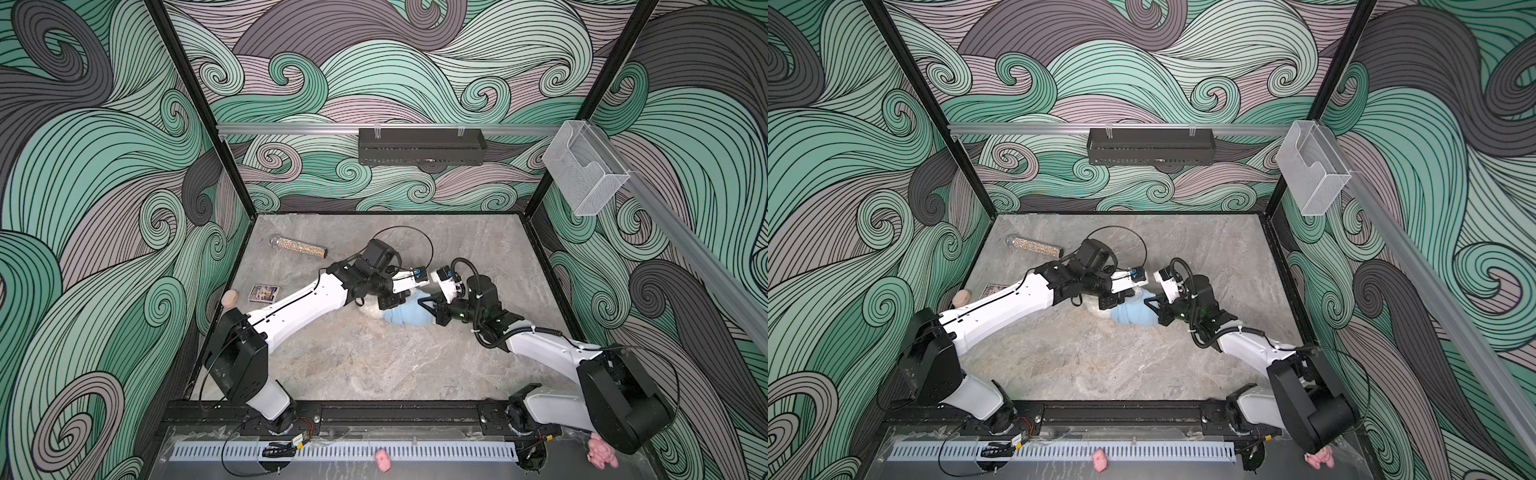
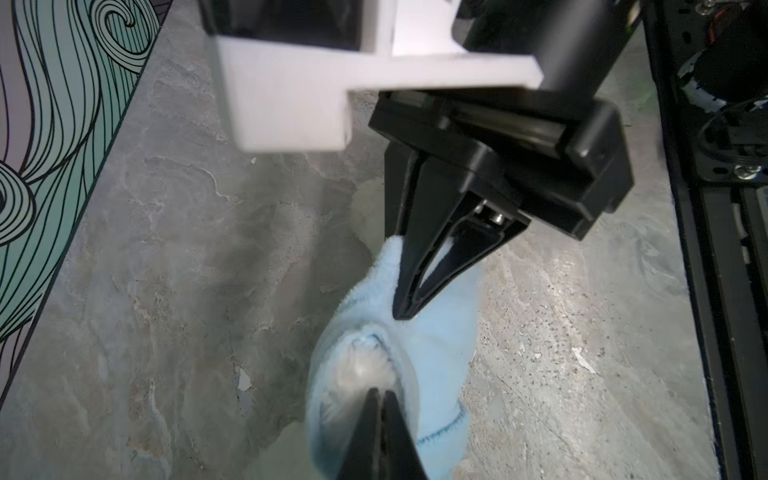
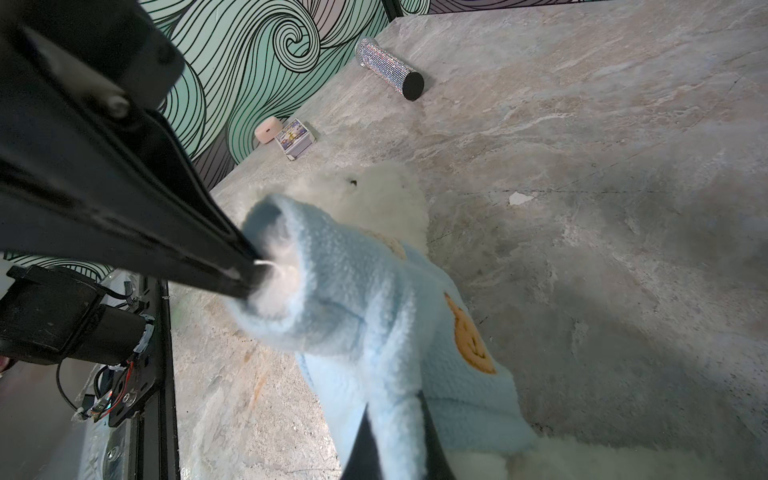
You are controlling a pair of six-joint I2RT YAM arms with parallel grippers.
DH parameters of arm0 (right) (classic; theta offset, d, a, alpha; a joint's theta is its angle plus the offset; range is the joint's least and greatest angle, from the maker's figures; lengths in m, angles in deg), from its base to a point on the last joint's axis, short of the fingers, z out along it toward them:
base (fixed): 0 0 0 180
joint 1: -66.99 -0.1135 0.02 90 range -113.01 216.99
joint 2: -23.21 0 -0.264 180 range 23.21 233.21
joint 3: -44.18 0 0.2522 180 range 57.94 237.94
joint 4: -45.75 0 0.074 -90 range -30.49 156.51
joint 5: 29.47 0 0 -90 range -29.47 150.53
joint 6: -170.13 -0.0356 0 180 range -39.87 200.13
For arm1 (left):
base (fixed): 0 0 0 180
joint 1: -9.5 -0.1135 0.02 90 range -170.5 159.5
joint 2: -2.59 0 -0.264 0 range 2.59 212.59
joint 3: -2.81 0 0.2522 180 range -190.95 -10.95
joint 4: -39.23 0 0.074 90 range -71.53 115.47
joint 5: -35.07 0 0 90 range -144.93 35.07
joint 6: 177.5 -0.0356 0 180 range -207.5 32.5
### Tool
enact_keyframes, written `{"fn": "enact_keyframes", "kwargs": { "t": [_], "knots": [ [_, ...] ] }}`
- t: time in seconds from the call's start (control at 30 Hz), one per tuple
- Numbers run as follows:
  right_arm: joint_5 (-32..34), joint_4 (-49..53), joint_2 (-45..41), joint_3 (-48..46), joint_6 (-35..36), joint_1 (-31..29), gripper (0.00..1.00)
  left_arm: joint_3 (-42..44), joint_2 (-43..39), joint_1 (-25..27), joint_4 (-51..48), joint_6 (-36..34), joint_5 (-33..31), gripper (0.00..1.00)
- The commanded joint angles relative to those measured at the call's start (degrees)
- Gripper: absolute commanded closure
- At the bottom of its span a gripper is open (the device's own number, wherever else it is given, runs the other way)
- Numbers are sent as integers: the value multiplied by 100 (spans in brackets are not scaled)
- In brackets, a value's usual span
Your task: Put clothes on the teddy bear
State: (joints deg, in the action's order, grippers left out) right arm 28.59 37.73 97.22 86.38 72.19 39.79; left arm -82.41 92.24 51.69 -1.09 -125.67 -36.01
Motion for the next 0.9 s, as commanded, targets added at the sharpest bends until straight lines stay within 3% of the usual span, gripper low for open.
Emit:
{"fn": "enact_keyframes", "kwargs": {
  "t": [0.0,0.87],
  "knots": [
    [-119,-300,7,-5,-7,-23,100,-263,122,34,-168,-187,29,90],
    [-161,-414,161,12,-74,-22,100,-519,510,35,-4,-226,-546,72]
  ]
}}
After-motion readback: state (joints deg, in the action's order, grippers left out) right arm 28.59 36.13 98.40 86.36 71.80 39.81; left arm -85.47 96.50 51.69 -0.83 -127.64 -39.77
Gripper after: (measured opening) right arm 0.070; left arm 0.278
